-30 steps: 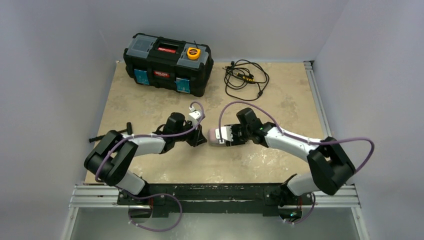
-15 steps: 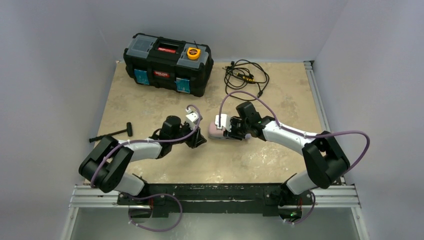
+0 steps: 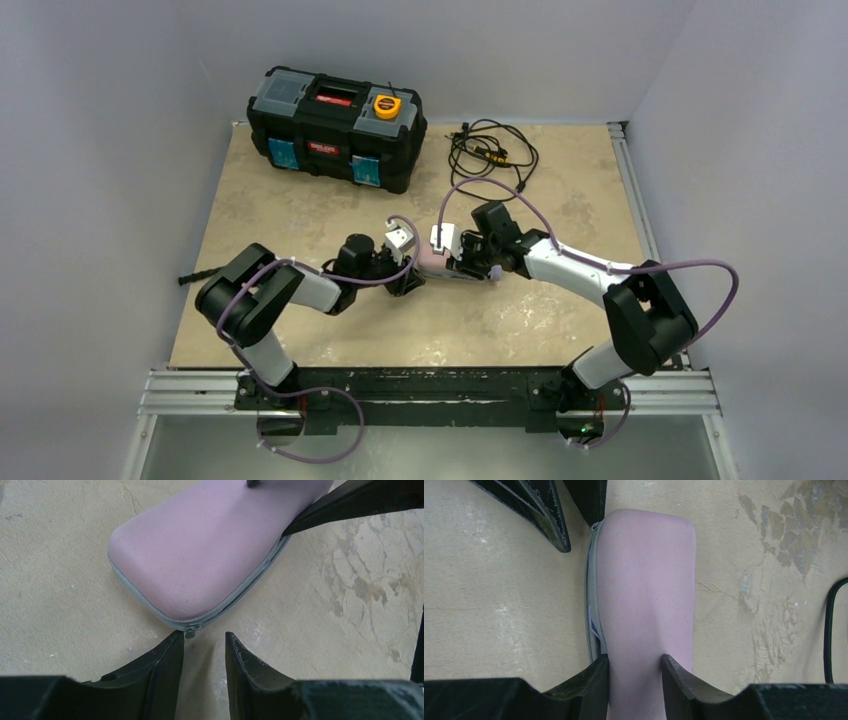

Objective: Open the umbrella

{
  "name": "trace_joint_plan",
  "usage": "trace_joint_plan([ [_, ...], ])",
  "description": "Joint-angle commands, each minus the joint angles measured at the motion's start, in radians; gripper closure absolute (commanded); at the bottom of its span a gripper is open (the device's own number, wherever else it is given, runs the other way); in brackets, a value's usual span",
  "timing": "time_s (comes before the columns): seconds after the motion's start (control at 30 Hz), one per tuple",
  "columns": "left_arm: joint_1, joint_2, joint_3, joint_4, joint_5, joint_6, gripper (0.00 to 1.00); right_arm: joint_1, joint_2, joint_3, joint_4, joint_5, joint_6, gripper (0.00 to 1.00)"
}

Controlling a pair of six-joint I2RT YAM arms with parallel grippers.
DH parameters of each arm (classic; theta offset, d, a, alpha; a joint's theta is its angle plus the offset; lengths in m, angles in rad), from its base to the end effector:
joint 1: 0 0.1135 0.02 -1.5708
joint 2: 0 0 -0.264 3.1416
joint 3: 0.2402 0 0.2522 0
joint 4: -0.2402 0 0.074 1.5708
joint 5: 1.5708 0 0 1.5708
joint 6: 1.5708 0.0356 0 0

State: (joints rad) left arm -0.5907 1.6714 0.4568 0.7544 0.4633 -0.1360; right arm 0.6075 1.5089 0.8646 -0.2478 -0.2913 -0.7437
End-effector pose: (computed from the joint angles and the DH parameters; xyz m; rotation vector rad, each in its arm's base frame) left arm 0.2262 -0.1708 0.1205 0.7662 1.9600 -0.9183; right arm 0.2433 0.1816 0.1937 -1.6184 1.8182 0.2974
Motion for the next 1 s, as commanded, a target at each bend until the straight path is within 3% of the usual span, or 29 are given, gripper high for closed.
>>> trace_joint_plan([
  [0.0, -0.010, 0.040, 0.061, 0.122, 0.005, -0.012, 0.67, -0.006, 0.051, -0.007, -0.166, -0.026, 0.066, 0.68],
  [0.3, -0.012, 0.013, 0.057, 0.091, -0.025, -0.038, 1.00, -0.006, 0.052, -0.004, -0.174, -0.023, 0.050, 0.69],
  [0.6, 0.030, -0.060, 0.040, 0.006, -0.118, -0.102, 1.00, -0.005, 0.044, -0.022, -0.186, -0.019, -0.002, 0.72],
  [0.97, 0.072, -0.068, 0.056, -0.050, -0.116, -0.037, 1.00, 0.000, 0.008, -0.051, -0.200, -0.025, -0.118, 0.73],
])
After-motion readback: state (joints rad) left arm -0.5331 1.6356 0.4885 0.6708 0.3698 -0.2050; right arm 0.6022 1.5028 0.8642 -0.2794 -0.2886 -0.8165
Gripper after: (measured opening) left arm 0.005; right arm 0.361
